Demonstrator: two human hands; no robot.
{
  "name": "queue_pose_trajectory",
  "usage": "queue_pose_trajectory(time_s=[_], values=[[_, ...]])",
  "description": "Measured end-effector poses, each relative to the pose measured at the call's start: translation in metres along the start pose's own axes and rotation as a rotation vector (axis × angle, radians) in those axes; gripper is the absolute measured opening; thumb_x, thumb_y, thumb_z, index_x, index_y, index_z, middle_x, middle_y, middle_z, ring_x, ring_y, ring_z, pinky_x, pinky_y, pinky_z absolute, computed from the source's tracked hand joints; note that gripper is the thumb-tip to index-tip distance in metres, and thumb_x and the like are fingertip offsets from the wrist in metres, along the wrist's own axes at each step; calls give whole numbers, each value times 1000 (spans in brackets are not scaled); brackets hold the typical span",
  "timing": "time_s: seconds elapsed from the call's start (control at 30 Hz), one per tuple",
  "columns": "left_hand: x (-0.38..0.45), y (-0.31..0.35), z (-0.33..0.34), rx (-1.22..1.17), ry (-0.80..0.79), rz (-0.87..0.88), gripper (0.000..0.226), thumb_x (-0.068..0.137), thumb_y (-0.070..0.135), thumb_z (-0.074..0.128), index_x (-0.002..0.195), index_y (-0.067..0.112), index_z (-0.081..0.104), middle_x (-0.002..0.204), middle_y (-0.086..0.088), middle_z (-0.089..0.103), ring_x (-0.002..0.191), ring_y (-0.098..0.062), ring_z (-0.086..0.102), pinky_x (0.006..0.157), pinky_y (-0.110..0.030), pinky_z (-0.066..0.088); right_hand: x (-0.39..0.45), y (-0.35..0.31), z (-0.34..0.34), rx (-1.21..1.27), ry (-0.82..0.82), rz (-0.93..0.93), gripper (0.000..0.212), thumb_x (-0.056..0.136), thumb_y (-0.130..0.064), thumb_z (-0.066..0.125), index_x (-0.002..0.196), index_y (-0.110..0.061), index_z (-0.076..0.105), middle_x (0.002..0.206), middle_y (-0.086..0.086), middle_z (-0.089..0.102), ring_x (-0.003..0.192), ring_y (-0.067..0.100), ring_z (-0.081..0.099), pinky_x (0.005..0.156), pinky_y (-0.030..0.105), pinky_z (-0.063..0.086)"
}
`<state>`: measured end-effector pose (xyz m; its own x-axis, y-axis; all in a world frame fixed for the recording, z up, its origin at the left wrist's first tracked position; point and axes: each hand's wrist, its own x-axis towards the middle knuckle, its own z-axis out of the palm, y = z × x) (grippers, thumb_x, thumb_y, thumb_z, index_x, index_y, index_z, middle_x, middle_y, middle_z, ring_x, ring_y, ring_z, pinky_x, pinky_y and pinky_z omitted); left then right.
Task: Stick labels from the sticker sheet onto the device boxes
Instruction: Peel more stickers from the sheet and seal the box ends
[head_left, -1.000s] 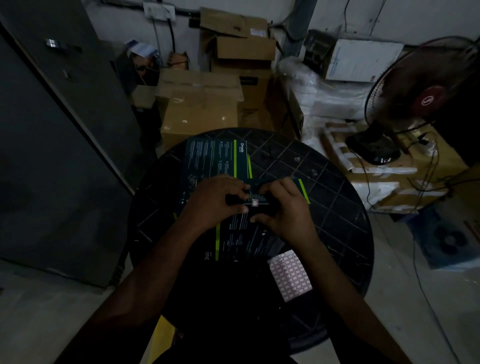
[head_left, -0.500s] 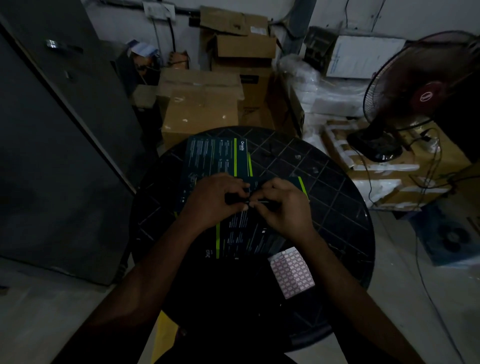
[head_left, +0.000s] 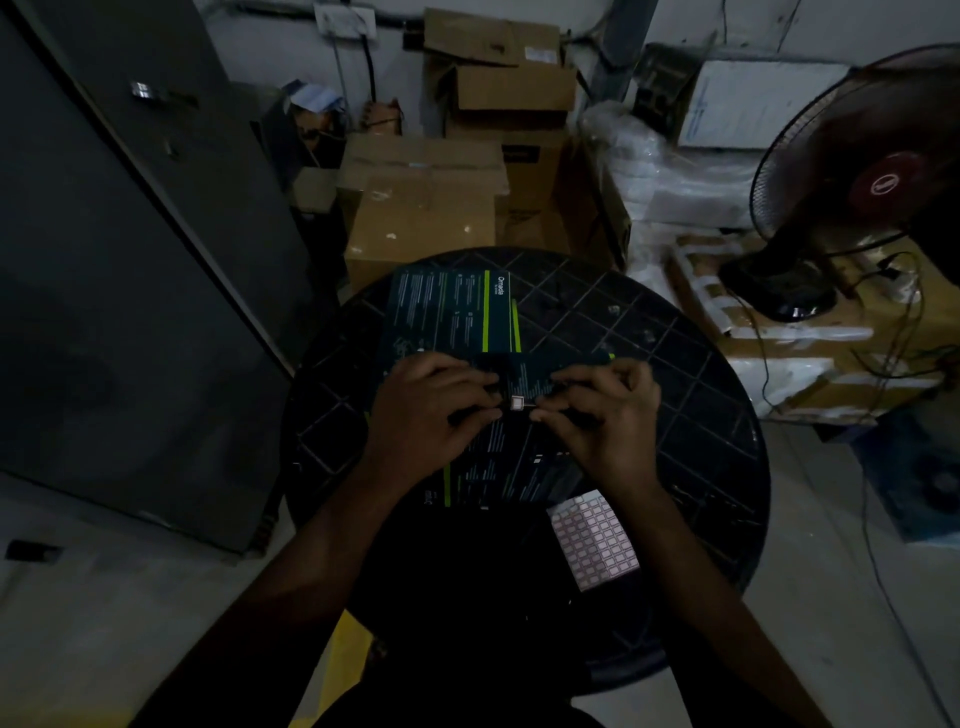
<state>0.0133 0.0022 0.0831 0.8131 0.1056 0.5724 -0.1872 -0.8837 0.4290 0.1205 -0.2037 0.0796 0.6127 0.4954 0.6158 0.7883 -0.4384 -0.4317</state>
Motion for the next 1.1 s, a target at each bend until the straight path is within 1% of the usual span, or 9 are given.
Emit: queue_pose_trajectory(time_s=[0.13, 0.33, 0.5, 0.63, 0.7, 0.8, 0.87, 0.93, 1.1], values=[[-20, -8, 2, -140, 107, -177, 16, 79, 38, 80, 95, 33, 78, 115, 18, 70, 126, -16, 49, 100, -48, 41, -8, 6, -5, 156, -11, 143, 19, 69, -40, 86, 80, -27, 79, 122, -5, 65, 121, 29, 48, 101, 27, 36], [-33, -11, -1, -299, 183, -347, 17, 78, 33, 76, 95, 28, 77, 136, 4, 59, 132, -22, 44, 109, -28, 35, -25, 31, -25, 422, 25, 332, 25, 74, -17, 85, 96, -26, 78, 141, 6, 55, 129, 14, 56, 100, 25, 52], [-43, -25, -8, -622, 177, -510, 16, 76, 14, 76, 86, 26, 76, 121, 22, 67, 126, -7, 56, 103, -21, 45, -24, 43, -31, 621, 0, 361, 26, 66, -8, 87, 88, -19, 78, 97, -13, 77, 121, 18, 65, 91, 26, 57], [-47, -36, -9, -995, 226, -685, 19, 61, 22, 88, 78, 22, 80, 120, 17, 69, 126, -8, 57, 96, -22, 49, -21, 56, -34, 773, -88, 443, 22, 71, -1, 82, 92, -3, 78, 104, 3, 78, 125, 22, 62, 101, 41, 55], [-48, -40, -8, -1145, 209, -752, 41, 54, 35, 94, 90, 20, 80, 127, 13, 66, 130, -7, 52, 101, -22, 47, -17, 60, -36, 829, -153, 465, 23, 76, -2, 77, 99, -2, 75, 110, 0, 76, 129, 19, 59, 104, 40, 53], [-45, -34, -6, -1305, 221, -780, 61, 76, 16, 80, 133, 20, 61, 141, 5, 58, 136, -13, 47, 106, -25, 45, -18, 56, -39, 884, -184, 522, 24, 90, 0, 65, 112, -6, 72, 125, -8, 70, 132, 16, 56, 96, 29, 55], [-40, -30, -6, -1369, 165, -870, 62, 89, 6, 59, 146, 26, 45, 143, 3, 56, 134, -18, 50, 106, -34, 46, -22, 51, -37, 877, -177, 598, 33, 101, -10, 54, 132, -16, 63, 141, -7, 61, 125, 15, 61, 82, 29, 57], [-34, -28, -10, -1323, -1, -1046, 59, 87, 21, 56, 142, 39, 46, 140, 3, 57, 133, -27, 49, 109, -49, 38, -25, 49, -33, 865, -258, 704, 42, 106, -34, 44, 148, -37, 44, 151, -10, 50, 130, 16, 56, 91, 36, 55], [-16, -24, -15, -1200, -170, -1366, 54, 78, 42, 48, 130, 32, 59, 133, -14, 57, 117, -42, 51, 86, -63, 44, -17, 43, -30, 1021, -526, 990, 49, 93, -75, 36, 141, -65, 35, 148, -11, 48, 130, 24, 54, 96, 57, 53]])
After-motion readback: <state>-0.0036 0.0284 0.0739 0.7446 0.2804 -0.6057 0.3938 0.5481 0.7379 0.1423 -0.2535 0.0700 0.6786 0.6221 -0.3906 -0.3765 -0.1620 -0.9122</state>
